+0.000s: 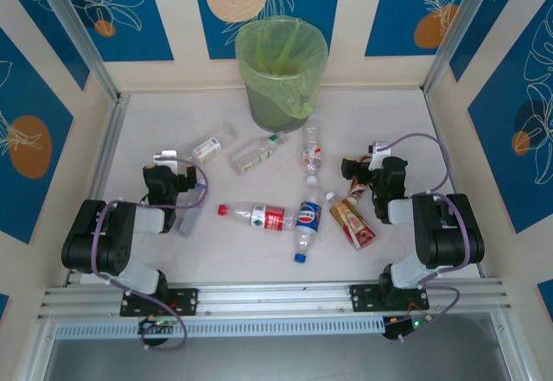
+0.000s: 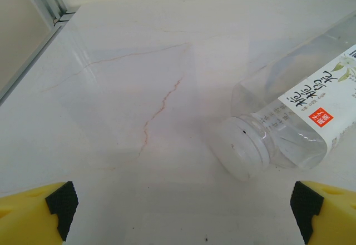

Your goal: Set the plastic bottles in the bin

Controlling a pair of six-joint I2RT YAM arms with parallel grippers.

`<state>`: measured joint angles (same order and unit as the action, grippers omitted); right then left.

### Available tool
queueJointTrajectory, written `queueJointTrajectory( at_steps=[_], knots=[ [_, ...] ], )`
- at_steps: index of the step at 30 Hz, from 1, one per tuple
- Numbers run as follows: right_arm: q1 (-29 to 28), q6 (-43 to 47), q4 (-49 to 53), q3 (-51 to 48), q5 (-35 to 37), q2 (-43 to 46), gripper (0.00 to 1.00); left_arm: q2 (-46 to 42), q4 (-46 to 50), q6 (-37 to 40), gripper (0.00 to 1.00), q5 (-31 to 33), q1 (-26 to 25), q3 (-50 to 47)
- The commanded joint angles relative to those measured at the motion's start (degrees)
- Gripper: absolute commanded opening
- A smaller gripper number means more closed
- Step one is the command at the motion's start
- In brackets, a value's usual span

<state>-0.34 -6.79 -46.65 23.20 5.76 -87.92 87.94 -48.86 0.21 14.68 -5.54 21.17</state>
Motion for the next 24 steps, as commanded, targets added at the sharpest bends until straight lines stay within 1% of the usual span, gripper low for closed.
queueJointTrajectory(
  at_steps=[1, 6, 7, 10, 11, 13, 15, 17, 18, 19, 22, 24],
  knots=[
    [0.3, 0.8, -0.3, 0.3, 0.1, 0.7, 0.99, 0.0, -1.6, 0.3, 1.00, 0.6, -0.6, 0.4],
    [0.2, 0.8, -0.4, 0.2, -0.2, 0.9, 0.99, -0.1, -2.1, 0.4, 1.00, 0.7, -0.7, 0.2],
    [0.3, 0.9, 0.2, 0.3, -0.6, 1.6, 0.99, -0.7, -1.0, 0.5, 1.00, 0.6, -0.6, 0.6],
    [0.2, 1.5, 5.1, 1.2, -1.5, 5.5, 0.99, -3.6, 6.2, 1.0, 1.00, 0.1, -0.9, 3.3],
    [0.3, 1.2, 7.9, 1.9, -1.0, 7.3, 0.99, -4.9, 10.2, 0.7, 1.00, 0.6, -0.9, 4.9],
    [0.3, 1.1, 11.9, 2.9, -0.7, 10.5, 0.99, -7.6, 14.3, 0.5, 1.00, 1.8, -0.9, 6.2],
    [0.2, 0.7, 13.6, 3.2, -0.2, 13.7, 0.99, -10.7, 17.4, 0.0, 1.00, 3.0, -0.9, 6.8],
    [0.2, -0.6, 15.5, 3.6, 0.9, 17.3, 0.99, -14.3, 22.0, -2.7, 1.00, 5.1, -0.8, 8.2],
    [0.2, -1.6, 17.1, 4.2, 1.4, 18.9, 0.99, -15.8, 24.9, -4.0, 0.99, 5.2, -0.9, 9.2],
    [0.2, -3.3, 20.8, 5.4, 2.3, 20.6, 0.99, -17.4, 29.4, -6.4, 1.00, 5.8, -0.9, 11.0],
    [0.2, -8.7, 35.4, 11.6, 4.0, 24.2, 0.99, -20.1, 47.7, -16.5, 1.00, 9.3, -0.9, 18.6],
    [0.2, -11.4, 43.8, 15.4, 4.1, 25.0, 0.99, -20.4, 58.7, -23.0, 1.00, 10.0, -0.9, 22.8]
  ],
)
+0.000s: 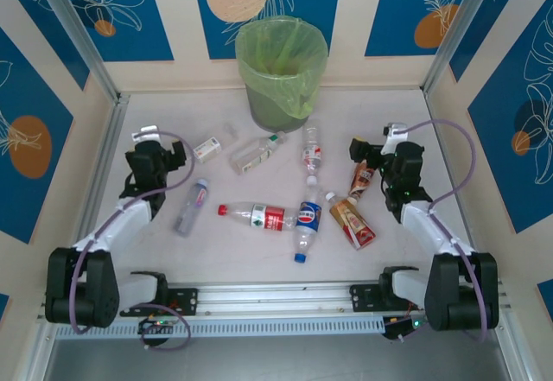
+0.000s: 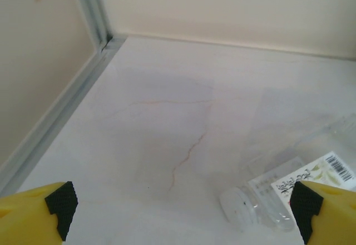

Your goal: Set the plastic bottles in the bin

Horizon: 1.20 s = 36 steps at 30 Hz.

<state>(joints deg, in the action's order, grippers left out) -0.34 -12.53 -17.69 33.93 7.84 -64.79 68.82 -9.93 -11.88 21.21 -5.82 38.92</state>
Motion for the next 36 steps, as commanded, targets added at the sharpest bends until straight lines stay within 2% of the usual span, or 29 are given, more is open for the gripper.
queueJointTrajectory(
  at_steps=[1, 4, 6, 10, 13, 20, 27, 32, 36],
  knots=[
    [0.2, -7.3, 17.8, 5.9, 2.1, 2.2, 0.99, -1.1, 24.7, -13.3, 1.00, 2.5, -0.6, 7.0],
    [0.2, -12.7, 22.3, 6.9, 2.7, 3.4, 0.99, 0.9, 38.2, -18.1, 1.00, -0.7, -0.7, 12.5],
    [0.2, -16.0, 24.1, 6.8, 3.6, 4.2, 0.99, 1.3, 43.7, -20.1, 1.00, -3.9, -1.0, 14.3],
    [0.2, -19.4, 27.5, 7.3, 3.6, 5.0, 0.99, -0.8, 47.9, -20.1, 1.00, -13.7, -1.5, 13.4],
    [0.3, -20.3, 28.5, 7.6, 3.3, 4.9, 0.99, -4.2, 47.0, -20.8, 1.00, -17.2, -2.7, 9.1],
    [0.1, -21.6, 27.0, 7.8, 3.3, 4.6, 0.99, -3.7, 46.6, -21.2, 1.00, -18.5, -4.6, 3.1],
    [-0.3, -21.9, 27.1, 8.5, 3.6, 3.5, 0.99, -0.2, 42.8, -17.5, 1.00, -20.1, -8.8, -0.2],
    [-0.8, -22.5, 27.5, 9.0, 3.6, 2.0, 0.99, 2.5, 41.8, -15.0, 1.00, -16.1, -11.1, -0.1],
    [-1.4, -22.4, 28.3, 10.1, 3.7, 0.5, 0.99, 6.1, 41.8, -13.5, 0.95, -14.8, -11.8, 1.4]
  ],
)
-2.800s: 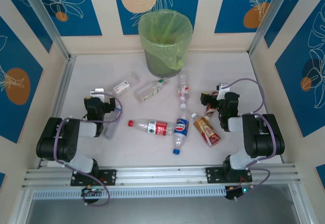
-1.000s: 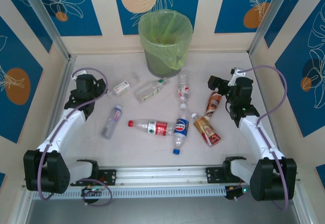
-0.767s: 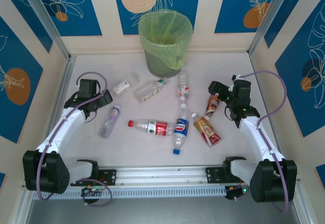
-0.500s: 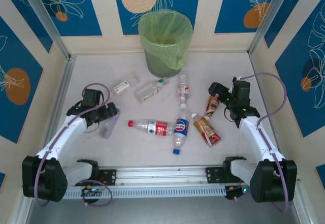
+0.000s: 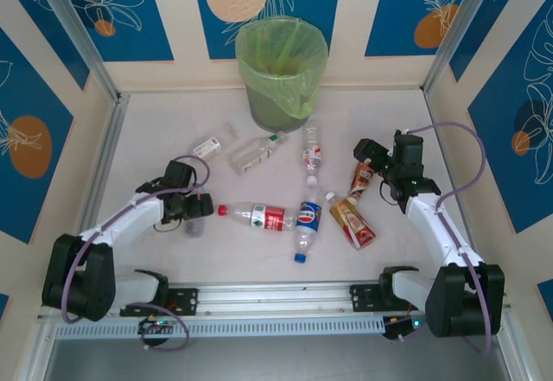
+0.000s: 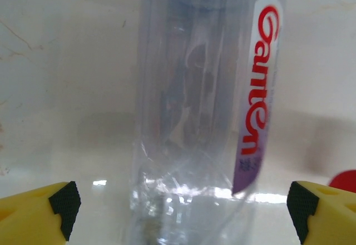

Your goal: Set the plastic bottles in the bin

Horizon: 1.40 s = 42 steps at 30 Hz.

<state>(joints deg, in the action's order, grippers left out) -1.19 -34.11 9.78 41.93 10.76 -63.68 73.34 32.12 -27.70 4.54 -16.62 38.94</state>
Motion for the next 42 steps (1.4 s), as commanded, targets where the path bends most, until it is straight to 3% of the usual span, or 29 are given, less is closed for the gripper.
queueJointTrajectory(
  at_steps=[1, 8, 17, 31, 42],
  knots=[
    [-0.8, -0.8, 1.1, 2.5, 0.9, -0.8, 0.99, 2.3, -0.8, 2.5, 0.93, 1.9, -1.3, 1.4],
    [-1.8, -0.3, 1.7, 3.6, 1.6, -1.1, 0.99, 5.3, -3.6, 1.1, 0.84, 3.9, -3.6, 1.2],
    [-2.4, 0.3, 2.1, 3.5, 2.6, -0.1, 0.99, 4.9, -4.0, 1.4, 0.63, 6.2, -4.5, 1.2],
    [-2.8, 0.4, 0.0, 2.1, 2.6, 0.3, 0.99, -1.4, -1.3, 0.8, 0.59, 8.4, -4.5, 6.0],
    [-2.9, -0.6, 0.2, 1.4, 2.5, 2.0, 0.99, -4.3, -8.7, 0.0, 0.58, 2.1, -4.5, 17.1]
  ],
)
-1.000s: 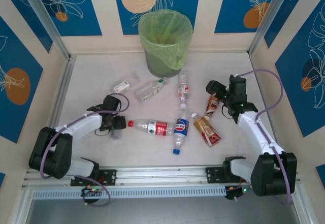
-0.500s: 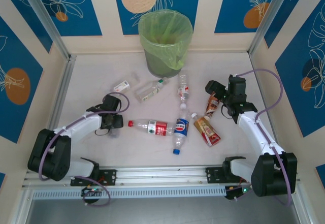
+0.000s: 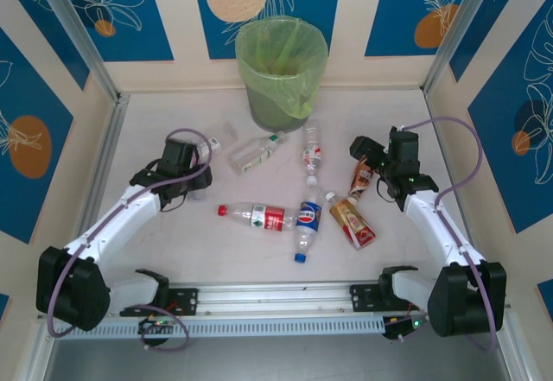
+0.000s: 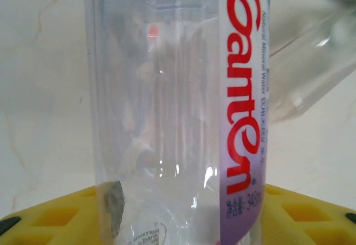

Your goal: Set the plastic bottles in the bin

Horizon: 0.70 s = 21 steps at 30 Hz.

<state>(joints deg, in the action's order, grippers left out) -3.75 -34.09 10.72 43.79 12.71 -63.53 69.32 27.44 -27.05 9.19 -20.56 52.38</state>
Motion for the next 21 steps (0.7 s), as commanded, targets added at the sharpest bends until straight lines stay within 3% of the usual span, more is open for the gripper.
queueJointTrajectory(
  at_steps=[1, 12, 17, 21],
  knots=[
    [-0.4, -0.6, -0.8, -0.7, 0.8, 2.3, 0.99, 0.5, -5.3, -0.6, 0.58, -3.3, -0.5, 5.3],
    [-0.3, 1.7, 3.6, -1.0, 1.0, 7.3, 1.00, 14.8, -17.8, 1.7, 0.56, -15.0, -0.6, 27.2],
    [-0.2, 3.0, 5.1, -0.7, 1.7, 8.6, 0.99, 22.6, -28.7, 1.8, 0.55, -13.7, -0.9, 35.3],
    [-0.3, 3.8, 6.2, 0.0, 2.7, 9.6, 0.99, 31.0, -30.5, 1.3, 0.55, -16.6, -1.0, 46.1]
  ],
)
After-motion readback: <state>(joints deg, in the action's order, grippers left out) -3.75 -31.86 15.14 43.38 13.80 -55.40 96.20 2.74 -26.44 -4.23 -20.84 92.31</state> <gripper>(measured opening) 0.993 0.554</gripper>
